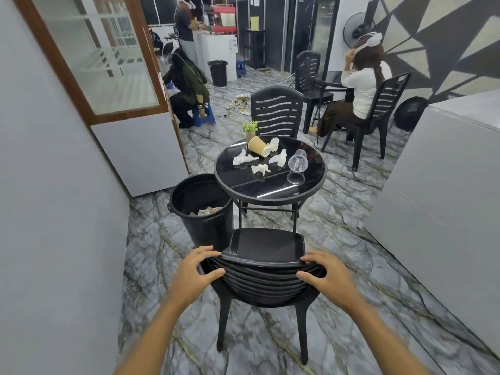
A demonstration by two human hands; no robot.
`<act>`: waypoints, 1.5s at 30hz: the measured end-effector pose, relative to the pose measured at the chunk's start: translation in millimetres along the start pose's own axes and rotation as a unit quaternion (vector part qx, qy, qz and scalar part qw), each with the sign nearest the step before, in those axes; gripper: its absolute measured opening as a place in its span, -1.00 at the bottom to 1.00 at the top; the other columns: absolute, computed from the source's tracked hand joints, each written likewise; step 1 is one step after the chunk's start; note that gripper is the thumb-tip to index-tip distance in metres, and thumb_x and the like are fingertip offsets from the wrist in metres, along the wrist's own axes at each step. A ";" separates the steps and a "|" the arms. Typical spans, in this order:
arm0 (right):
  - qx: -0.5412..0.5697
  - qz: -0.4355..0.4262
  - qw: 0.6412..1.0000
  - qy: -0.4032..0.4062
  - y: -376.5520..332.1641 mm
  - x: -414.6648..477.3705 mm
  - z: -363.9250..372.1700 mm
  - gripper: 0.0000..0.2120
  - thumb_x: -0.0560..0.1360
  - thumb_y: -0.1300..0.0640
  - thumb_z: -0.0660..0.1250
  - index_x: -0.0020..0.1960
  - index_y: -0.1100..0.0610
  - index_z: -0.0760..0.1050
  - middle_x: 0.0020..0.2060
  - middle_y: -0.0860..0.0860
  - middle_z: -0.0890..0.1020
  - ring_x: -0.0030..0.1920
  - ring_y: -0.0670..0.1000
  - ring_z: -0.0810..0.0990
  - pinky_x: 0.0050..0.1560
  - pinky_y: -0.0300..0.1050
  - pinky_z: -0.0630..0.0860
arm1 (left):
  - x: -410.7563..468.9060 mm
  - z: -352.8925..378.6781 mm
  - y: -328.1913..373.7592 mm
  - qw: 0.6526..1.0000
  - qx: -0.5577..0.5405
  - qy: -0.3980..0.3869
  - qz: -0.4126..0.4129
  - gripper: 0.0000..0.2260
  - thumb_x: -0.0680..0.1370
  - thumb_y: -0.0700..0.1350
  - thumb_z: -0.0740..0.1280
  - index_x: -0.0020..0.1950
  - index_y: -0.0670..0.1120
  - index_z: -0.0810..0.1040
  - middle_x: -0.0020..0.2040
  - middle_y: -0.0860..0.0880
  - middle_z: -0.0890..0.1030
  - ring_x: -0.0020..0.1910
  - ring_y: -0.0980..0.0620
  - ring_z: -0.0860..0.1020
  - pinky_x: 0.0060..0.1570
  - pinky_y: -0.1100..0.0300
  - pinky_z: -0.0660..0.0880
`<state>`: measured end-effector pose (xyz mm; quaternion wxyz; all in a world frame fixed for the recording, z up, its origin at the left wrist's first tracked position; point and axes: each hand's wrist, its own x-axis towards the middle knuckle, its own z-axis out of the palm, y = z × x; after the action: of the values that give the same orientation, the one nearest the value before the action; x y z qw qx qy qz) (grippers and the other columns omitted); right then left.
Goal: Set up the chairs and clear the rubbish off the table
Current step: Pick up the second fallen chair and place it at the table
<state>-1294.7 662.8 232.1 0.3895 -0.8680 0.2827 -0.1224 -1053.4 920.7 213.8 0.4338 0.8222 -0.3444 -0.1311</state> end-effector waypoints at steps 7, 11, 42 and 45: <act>-0.008 -0.043 0.999 -0.009 -19.1 -5.9 3.6 -0.76 0.45 -0.07 0.44 0.11 -0.08 0.61 0.10 -0.24 0.56 0.20 -0.19 0.46 0.22 -0.25 0.33 | -17.2 -3.2 18.2 0.999 -0.024 0.016 0.032 -0.76 0.47 -0.02 0.50 0.07 0.26 0.62 0.16 0.29 0.58 0.20 0.35 0.50 0.21 0.38 0.35; -0.010 -0.079 0.997 -0.005 -37.3 -1.3 13.0 -0.82 0.47 -0.06 0.43 0.06 -0.09 0.62 -0.03 -0.27 0.61 0.10 -0.18 0.53 0.10 -0.33 0.39 | -25.9 -16.7 19.5 0.998 -0.039 0.050 0.030 -0.75 0.49 -0.09 0.48 0.08 0.22 0.63 0.15 0.24 0.60 0.21 0.29 0.52 0.15 0.49 0.37; -0.012 -0.097 0.993 -0.068 -259.1 125.1 253.1 -0.71 0.52 -0.03 0.36 0.23 -0.07 0.55 0.11 -0.18 0.61 0.09 -0.19 0.45 0.04 -0.34 0.31 | 28.1 -267.4 -160.9 0.993 -0.096 0.055 -0.050 -0.75 0.52 -0.03 0.45 0.13 0.27 0.59 0.20 0.21 0.58 0.21 0.33 0.49 0.21 0.26 0.40; -0.003 -0.072 0.996 -0.058 -259.8 145.1 258.3 -0.69 0.51 -0.02 0.37 0.25 -0.06 0.54 0.12 -0.14 0.61 0.11 -0.14 0.48 0.08 -0.25 0.34 | 48.1 -269.8 -167.9 0.993 -0.097 0.039 -0.059 -0.72 0.52 -0.01 0.45 0.22 0.19 0.58 0.25 0.15 0.57 0.25 0.26 0.49 0.26 0.21 0.39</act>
<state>-962.6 874.0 252.4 0.3928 -0.8929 0.1970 -0.0986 -803.7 1121.0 241.8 0.5160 0.7996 -0.2637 -0.1576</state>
